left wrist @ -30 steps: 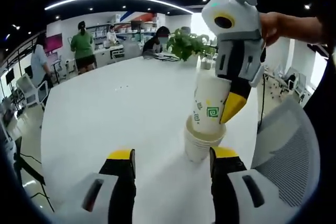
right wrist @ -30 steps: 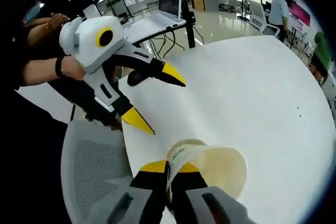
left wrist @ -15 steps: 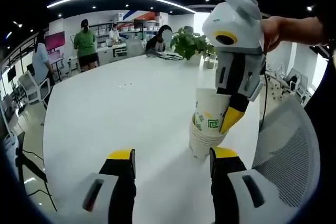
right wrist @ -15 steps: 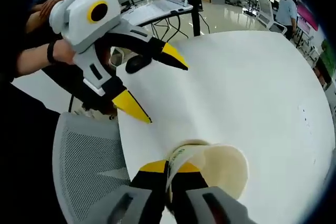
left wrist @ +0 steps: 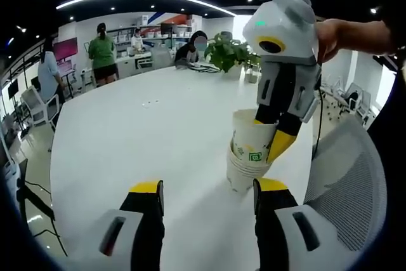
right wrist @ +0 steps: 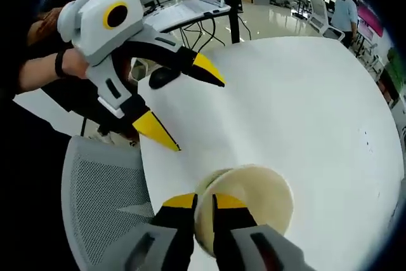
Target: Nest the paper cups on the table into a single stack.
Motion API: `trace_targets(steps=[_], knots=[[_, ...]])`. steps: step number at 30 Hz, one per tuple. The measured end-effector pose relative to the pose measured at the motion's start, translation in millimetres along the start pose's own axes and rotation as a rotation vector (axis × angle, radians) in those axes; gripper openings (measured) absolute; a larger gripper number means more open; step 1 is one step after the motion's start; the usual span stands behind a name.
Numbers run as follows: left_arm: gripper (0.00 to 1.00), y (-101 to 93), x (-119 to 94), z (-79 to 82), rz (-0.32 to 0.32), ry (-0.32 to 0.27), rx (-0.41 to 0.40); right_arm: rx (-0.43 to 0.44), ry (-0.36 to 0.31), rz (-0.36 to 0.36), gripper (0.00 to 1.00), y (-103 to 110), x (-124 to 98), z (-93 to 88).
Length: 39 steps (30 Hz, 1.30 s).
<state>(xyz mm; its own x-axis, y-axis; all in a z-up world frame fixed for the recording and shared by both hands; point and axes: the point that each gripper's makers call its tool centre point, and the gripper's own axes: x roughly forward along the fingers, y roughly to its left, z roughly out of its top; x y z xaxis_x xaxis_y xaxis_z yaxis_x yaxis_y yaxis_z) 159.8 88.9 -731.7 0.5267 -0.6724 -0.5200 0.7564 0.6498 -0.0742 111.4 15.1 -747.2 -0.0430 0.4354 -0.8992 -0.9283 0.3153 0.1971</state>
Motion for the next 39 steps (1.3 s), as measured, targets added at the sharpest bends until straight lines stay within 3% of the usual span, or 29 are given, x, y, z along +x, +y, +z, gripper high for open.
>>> trace_targets(steps=[9, 21, 26, 28, 39], knots=[[0.55, -4.6, 0.8, 1.0, -0.008, -0.003, 0.0, 0.022, -0.034, -0.02, 0.16, -12.6, -2.9, 5.6], [0.55, -13.8, 1.6, -0.1, -0.026, 0.005, 0.012, 0.031, -0.069, -0.037, 0.23, -7.6, -14.9, 4.6], [0.56, -18.6, 4.2, -0.5, -0.041, 0.008, 0.02, 0.006, -0.114, -0.063, 0.31, -8.6, -22.0, 7.1], [0.56, -21.8, 5.5, 0.7, -0.049, 0.01, 0.024, 0.01, -0.129, -0.078, 0.38, -11.3, -23.9, 6.8], [0.58, -39.1, 20.6, -0.7, -0.11, 0.047, 0.072, 0.002, -0.157, -0.124, 0.54, -27.9, -23.4, -17.3]])
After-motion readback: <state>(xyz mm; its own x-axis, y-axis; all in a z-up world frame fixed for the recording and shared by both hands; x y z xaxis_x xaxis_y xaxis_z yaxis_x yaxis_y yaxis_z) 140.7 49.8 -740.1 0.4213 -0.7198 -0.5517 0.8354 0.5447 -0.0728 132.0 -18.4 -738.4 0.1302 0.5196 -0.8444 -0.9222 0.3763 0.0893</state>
